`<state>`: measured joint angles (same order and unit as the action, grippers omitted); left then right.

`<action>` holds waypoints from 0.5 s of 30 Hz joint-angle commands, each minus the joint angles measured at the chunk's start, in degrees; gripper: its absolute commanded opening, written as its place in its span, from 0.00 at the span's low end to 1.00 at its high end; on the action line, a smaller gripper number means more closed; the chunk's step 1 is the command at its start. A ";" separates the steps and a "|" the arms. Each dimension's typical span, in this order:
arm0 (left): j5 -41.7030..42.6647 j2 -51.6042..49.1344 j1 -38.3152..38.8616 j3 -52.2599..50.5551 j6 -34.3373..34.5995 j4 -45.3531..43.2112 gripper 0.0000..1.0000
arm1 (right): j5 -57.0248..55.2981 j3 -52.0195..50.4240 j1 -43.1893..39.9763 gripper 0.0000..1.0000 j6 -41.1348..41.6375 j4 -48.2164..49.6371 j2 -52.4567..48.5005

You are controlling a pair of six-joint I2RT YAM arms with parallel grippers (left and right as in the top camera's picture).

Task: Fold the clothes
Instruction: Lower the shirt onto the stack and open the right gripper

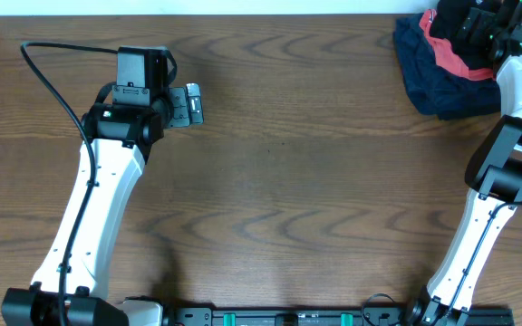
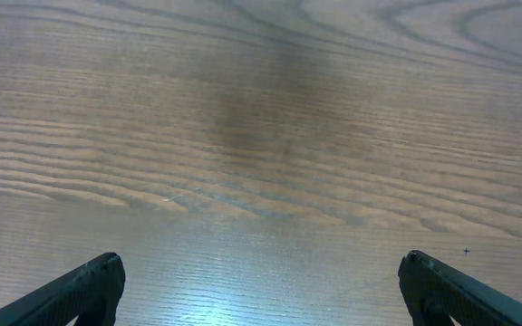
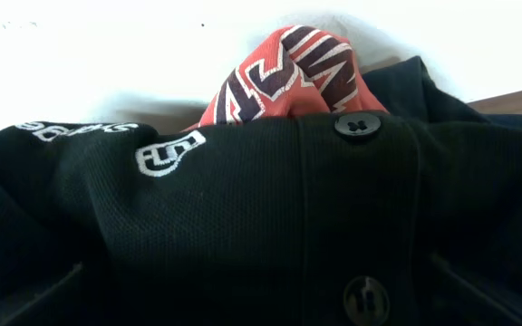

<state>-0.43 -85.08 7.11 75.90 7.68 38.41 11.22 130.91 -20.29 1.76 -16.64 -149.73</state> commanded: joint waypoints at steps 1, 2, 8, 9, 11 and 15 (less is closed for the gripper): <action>-0.70 -0.68 -0.35 0.28 -0.31 0.31 0.98 | 2.78 -4.33 -0.17 0.99 2.16 -4.83 -3.61; -0.70 -0.66 -0.35 0.31 -0.31 0.35 0.98 | 2.78 -4.09 -0.35 0.99 1.84 -4.98 -1.81; -0.70 -0.68 -0.35 0.31 -0.31 0.37 0.98 | 2.64 -4.02 -0.63 0.99 -0.15 -6.47 13.55; -0.70 -0.68 -0.35 0.28 -0.31 0.35 0.98 | 2.51 -4.02 -0.63 0.99 -0.15 -6.93 16.28; -0.70 -0.66 -0.35 0.31 -0.31 0.35 0.98 | 2.51 -4.02 -0.52 0.99 -0.13 -8.35 22.12; -0.72 -0.66 -0.35 0.31 -0.31 0.35 0.98 | 2.80 -4.02 0.61 0.99 -0.11 -13.81 33.24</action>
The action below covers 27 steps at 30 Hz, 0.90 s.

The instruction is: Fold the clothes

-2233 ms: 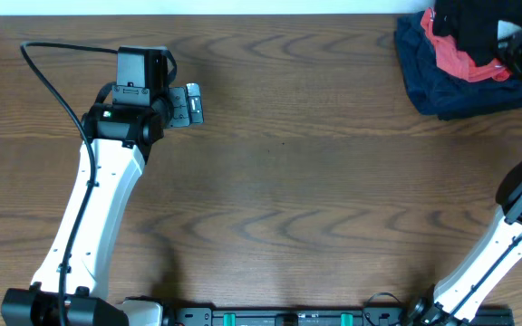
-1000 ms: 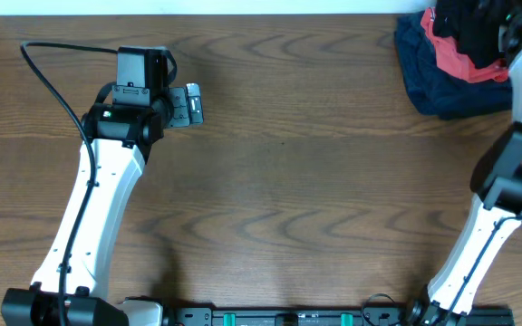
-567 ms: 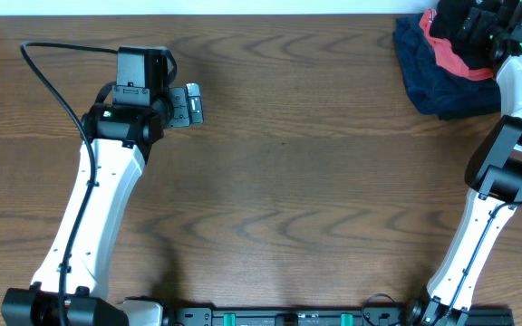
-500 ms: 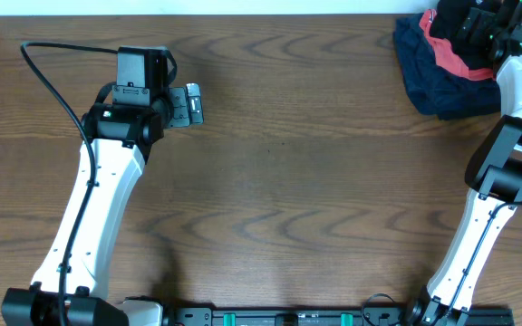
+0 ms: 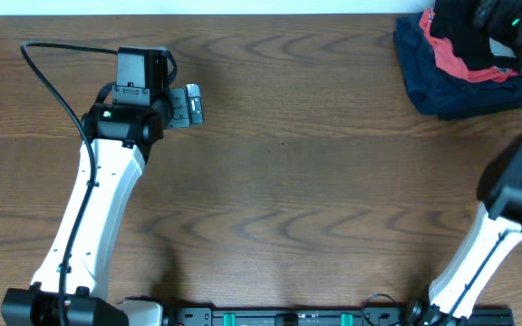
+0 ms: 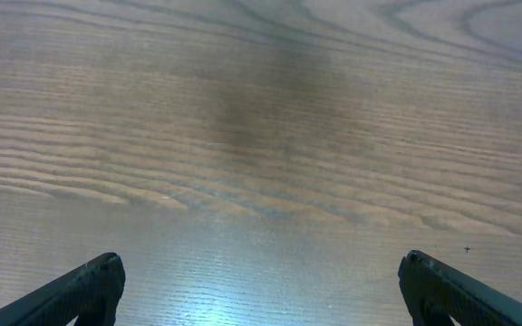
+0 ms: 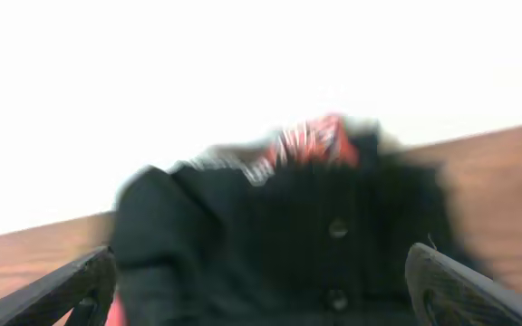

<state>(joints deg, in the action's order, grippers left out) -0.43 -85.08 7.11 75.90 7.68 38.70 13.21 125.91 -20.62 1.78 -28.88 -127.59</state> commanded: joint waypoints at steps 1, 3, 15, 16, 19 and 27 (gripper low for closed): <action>-0.72 -0.68 -0.35 0.31 -0.31 0.07 0.98 | 0.79 0.98 1.33 0.99 -0.11 -3.45 13.66; -0.72 -0.68 -0.35 0.31 -0.31 0.07 0.98 | 0.81 0.98 2.32 0.99 0.39 -7.41 18.78; -0.70 -0.68 -0.35 0.31 -0.31 0.09 0.98 | 0.74 0.98 5.64 0.99 3.76 -22.03 39.06; -0.72 -0.68 -0.35 0.31 -0.31 0.07 0.98 | 0.76 0.98 5.64 0.99 3.76 -22.43 39.93; -0.72 -0.68 -0.35 0.28 -0.31 0.07 0.98 | 0.74 0.98 5.64 0.99 3.76 -24.02 42.23; -0.72 -0.68 -0.35 0.31 -0.31 0.07 0.98 | -3.50 0.79 5.66 0.99 1.57 -27.98 43.91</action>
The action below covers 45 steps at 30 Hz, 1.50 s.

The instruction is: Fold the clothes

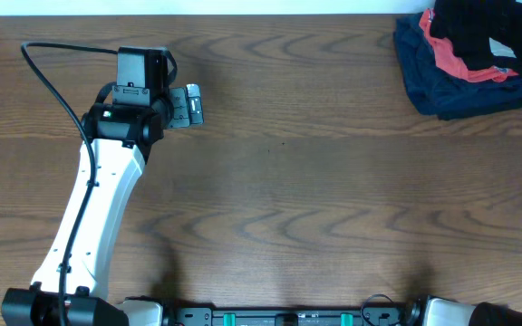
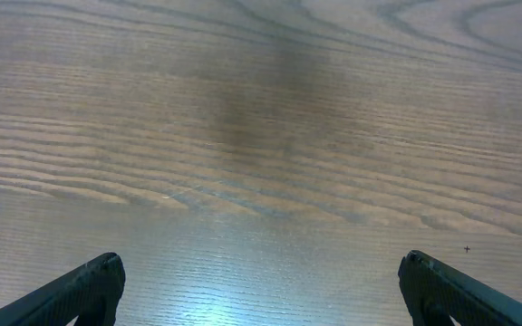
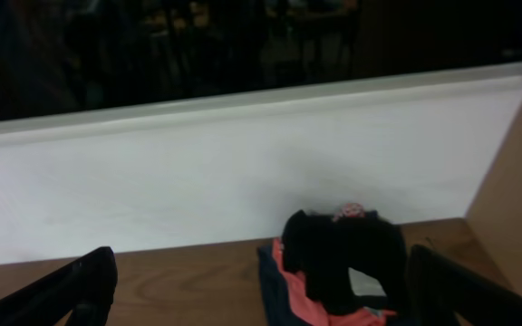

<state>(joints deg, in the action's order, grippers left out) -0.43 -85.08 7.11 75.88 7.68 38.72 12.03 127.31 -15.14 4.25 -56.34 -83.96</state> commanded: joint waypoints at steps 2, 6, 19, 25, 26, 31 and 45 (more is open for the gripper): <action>-0.70 -0.68 -0.35 0.33 -0.31 0.04 0.98 | -2.14 -1.95 0.66 0.99 -0.92 -2.27 0.90; -0.70 -0.66 -0.35 0.33 -0.31 0.04 0.98 | -2.12 -9.07 2.29 0.99 -0.92 -1.40 3.98; -0.72 -0.66 -0.35 0.31 -0.31 0.04 0.98 | -2.21 -69.68 9.70 0.99 -0.94 40.63 30.47; -0.72 -0.68 -0.35 0.33 -0.31 0.04 0.98 | -4.90 -93.07 13.40 0.99 -0.94 56.19 44.00; -0.72 -0.66 -0.35 0.33 -0.31 0.04 0.98 | -5.70 -96.41 14.01 0.99 -0.94 57.61 46.53; -0.72 -0.68 -0.35 0.33 -0.31 0.07 0.98 | -6.75 -108.91 15.96 0.99 -1.16 60.06 57.55; -0.72 -0.66 -0.35 0.33 -0.31 0.07 0.98 | -9.27 -126.46 17.46 0.99 -1.16 60.89 76.78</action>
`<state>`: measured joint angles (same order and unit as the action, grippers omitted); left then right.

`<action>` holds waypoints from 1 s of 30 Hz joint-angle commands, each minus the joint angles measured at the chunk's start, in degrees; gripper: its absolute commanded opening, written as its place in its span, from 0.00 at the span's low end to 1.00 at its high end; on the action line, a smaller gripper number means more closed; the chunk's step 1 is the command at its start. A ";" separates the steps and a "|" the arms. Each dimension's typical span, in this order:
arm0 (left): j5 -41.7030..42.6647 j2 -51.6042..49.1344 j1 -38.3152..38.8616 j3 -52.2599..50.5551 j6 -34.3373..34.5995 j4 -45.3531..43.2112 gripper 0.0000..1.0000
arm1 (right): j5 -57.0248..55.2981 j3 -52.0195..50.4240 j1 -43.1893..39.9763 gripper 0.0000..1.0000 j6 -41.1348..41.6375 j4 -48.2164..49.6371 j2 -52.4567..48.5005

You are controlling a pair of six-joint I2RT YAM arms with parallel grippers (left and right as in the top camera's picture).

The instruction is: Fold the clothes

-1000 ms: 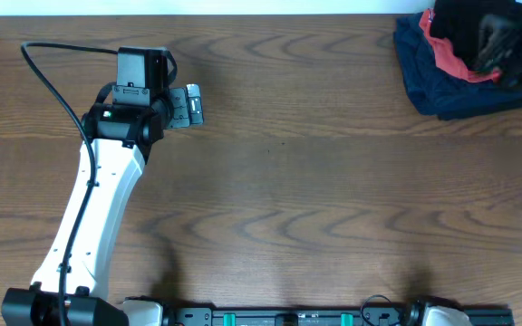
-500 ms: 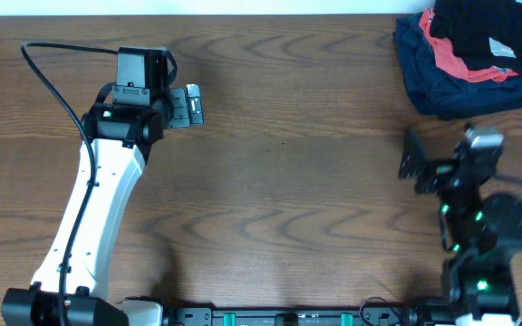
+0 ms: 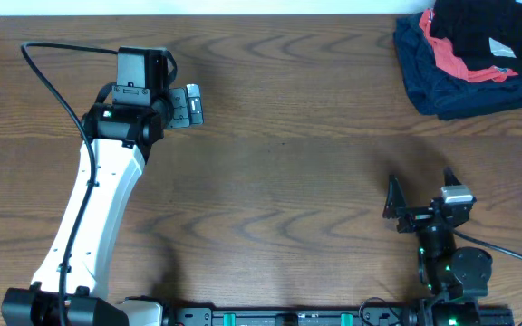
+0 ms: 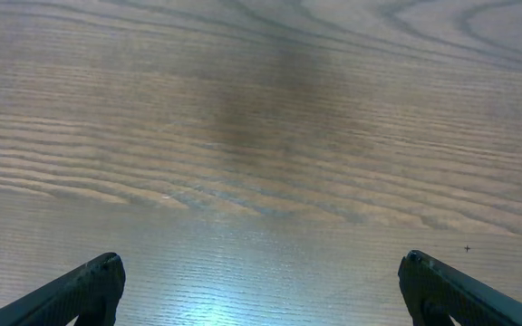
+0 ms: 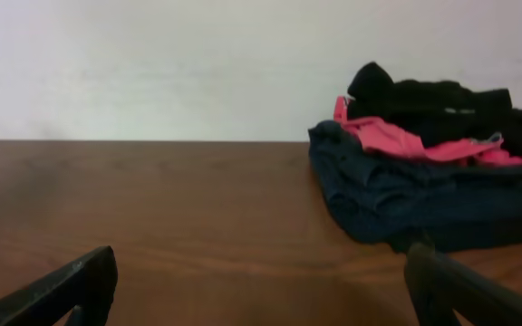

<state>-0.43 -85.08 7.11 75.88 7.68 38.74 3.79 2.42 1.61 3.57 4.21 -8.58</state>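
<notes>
The clothes lie in one heap at the table's far right corner: a black garment (image 3: 480,22) on top, a coral-red one (image 3: 460,60) under it and a navy one (image 3: 444,91) at the bottom. In the right wrist view the same black garment (image 5: 429,94), red garment (image 5: 397,139) and navy garment (image 5: 397,192) lie ahead and to the right. My right gripper (image 3: 419,194) sits low by the front right, open and empty (image 5: 261,288), well short of the heap. Far left, my left gripper (image 3: 187,104) hangs open over bare wood (image 4: 261,282).
The brown wooden table (image 3: 297,163) runs from the left arm to the heap. A white wall (image 5: 170,63) stands behind the table's far edge. A black cable (image 3: 48,77) loops beside the left arm.
My right gripper was high and far off, out of the overhead view; now it sits low near the table's front right, facing the heap. The heap and the left arm have not moved.
At first my right gripper was down on the heap, the black buttoned garment filling its view. Then it stood back from the heap, open, then far above. Now it is low at the front right. The left gripper has stayed open over bare wood throughout.
</notes>
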 commanded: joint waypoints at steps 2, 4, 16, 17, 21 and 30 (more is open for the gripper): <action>-0.70 -0.68 -0.35 0.33 -0.31 0.02 0.98 | -1.16 -2.12 0.72 0.99 -0.50 -0.44 2.05; -0.72 -0.66 -0.35 0.33 -0.31 0.02 0.98 | -1.49 -2.10 0.72 0.99 -0.85 -1.18 2.49; -0.72 -0.66 -0.35 0.33 -0.31 0.02 0.98 | -1.90 -2.10 2.14 0.99 -1.29 -8.44 7.67; -0.72 -0.66 -0.35 0.33 -0.31 0.04 0.98 | -1.92 -2.10 2.49 0.99 -1.31 -8.48 7.67; -0.70 -0.66 -0.35 0.33 -0.31 0.02 0.98 | -1.88 -2.10 2.95 0.99 -1.27 -8.33 7.74; -0.70 -0.68 -0.35 0.33 -0.31 0.02 0.98 | -1.86 -2.10 2.95 0.99 -1.27 -8.31 8.31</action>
<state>-0.43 -85.08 7.11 75.88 7.66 38.74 2.55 0.40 3.95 3.20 -3.84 -0.84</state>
